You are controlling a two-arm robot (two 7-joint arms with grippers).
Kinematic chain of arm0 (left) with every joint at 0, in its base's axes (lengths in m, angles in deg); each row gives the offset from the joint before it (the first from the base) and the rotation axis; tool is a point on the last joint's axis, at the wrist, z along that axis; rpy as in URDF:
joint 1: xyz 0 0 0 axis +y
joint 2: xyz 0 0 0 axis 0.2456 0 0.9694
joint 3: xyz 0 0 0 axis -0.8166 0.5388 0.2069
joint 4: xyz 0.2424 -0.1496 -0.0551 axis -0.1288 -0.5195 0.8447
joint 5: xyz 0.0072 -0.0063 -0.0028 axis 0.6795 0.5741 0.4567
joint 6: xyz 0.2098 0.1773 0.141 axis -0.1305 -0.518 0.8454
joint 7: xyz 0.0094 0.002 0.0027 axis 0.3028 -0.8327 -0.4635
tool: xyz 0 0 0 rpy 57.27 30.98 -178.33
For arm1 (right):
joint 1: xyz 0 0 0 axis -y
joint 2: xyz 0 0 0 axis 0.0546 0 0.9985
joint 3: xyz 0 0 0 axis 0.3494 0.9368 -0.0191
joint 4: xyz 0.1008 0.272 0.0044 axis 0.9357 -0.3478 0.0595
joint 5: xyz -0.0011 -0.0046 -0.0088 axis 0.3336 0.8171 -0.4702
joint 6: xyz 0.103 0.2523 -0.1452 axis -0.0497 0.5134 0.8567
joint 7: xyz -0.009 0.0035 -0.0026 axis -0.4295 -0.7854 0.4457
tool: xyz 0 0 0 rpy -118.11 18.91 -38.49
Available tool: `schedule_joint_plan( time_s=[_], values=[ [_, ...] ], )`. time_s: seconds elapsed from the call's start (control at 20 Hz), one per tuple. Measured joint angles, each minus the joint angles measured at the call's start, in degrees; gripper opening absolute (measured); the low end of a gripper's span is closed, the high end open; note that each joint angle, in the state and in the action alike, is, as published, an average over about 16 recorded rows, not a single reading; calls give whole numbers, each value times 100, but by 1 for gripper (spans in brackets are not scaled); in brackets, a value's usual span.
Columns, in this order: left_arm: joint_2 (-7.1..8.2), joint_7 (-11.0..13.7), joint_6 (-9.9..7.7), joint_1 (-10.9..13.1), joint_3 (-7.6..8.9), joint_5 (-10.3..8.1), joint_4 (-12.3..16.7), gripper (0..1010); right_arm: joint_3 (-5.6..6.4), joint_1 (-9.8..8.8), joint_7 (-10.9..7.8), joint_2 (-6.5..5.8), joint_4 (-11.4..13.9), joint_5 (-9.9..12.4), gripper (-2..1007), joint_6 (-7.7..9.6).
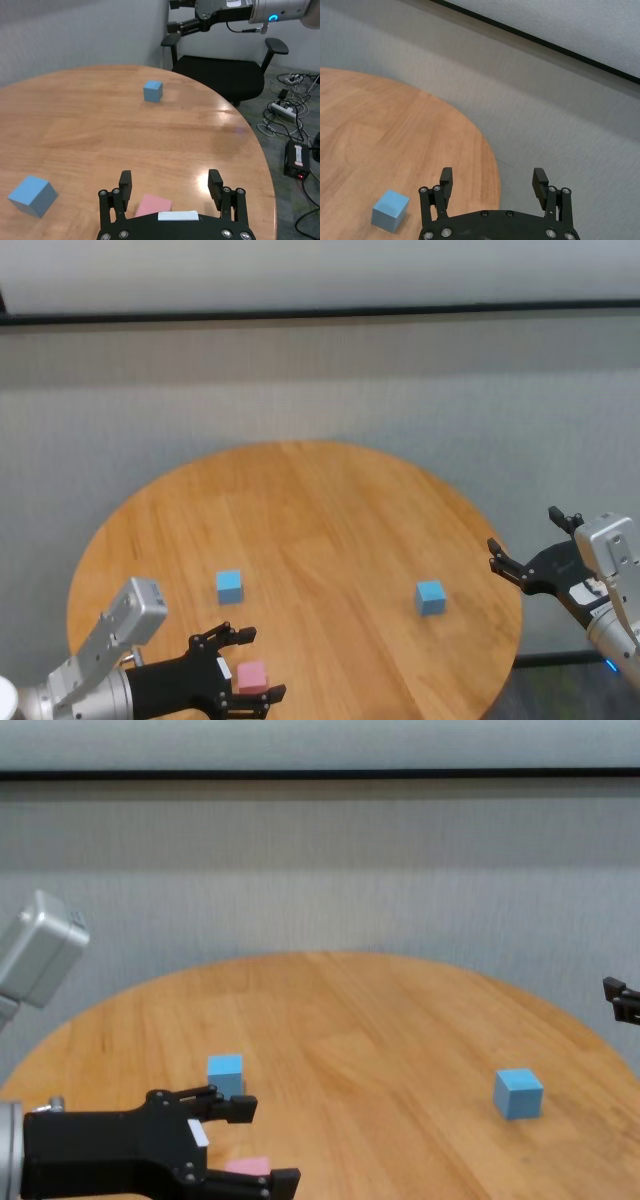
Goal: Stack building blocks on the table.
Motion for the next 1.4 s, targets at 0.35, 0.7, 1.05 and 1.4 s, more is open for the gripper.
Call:
schedule_joint_plan(
  time_s=[0.35,0.7,1.05,1.4],
  values=[
    [-86,10,28,-72,-57,53,-201,1002,0,0,0,0,0,0,1005,0],
    [-185,-37,65,-138,-82,127,-432,1002,0,0,0,0,0,0,1005,0],
    [-277,-91,119,-198,-80,223,-645,1002,0,0,0,0,0,0,1005,0],
    [-322,-116,160,-225,-66,311,-765,1002,0,0,0,0,0,0,1005,0]
  ],
)
